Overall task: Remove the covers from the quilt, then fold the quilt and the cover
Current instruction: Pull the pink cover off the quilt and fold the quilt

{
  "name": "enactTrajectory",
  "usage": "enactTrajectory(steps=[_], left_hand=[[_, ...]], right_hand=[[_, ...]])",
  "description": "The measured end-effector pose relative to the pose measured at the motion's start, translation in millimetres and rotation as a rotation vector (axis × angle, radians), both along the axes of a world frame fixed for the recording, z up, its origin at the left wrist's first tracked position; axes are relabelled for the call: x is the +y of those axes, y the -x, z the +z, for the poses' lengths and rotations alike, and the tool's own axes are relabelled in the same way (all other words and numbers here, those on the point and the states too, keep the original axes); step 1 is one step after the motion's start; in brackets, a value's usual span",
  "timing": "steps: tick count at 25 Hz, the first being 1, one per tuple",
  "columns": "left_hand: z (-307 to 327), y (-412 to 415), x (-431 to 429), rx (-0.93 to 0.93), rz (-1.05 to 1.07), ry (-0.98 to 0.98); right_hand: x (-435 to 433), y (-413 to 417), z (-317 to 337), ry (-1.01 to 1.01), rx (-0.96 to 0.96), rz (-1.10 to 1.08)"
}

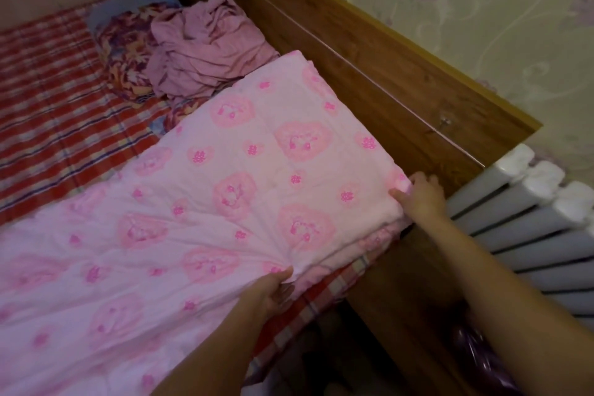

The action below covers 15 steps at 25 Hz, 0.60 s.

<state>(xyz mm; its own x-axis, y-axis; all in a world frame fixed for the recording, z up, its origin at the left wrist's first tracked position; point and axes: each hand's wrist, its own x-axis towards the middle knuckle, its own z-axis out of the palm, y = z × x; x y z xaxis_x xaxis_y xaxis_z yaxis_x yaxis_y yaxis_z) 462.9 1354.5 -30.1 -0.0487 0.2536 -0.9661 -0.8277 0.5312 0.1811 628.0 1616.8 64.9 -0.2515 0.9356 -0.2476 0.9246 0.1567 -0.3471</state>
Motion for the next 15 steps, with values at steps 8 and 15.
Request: enactTrajectory(steps=[8, 15], left_hand=[[16, 37, -121, -0.043, 0.488, -0.228], [22, 148, -293, 0.375, 0.876, 0.043]], right_hand=[[-181, 97, -13, -0.135, 0.416, 0.424], [-319, 172, -77, -0.151, 0.065, 1.093]])
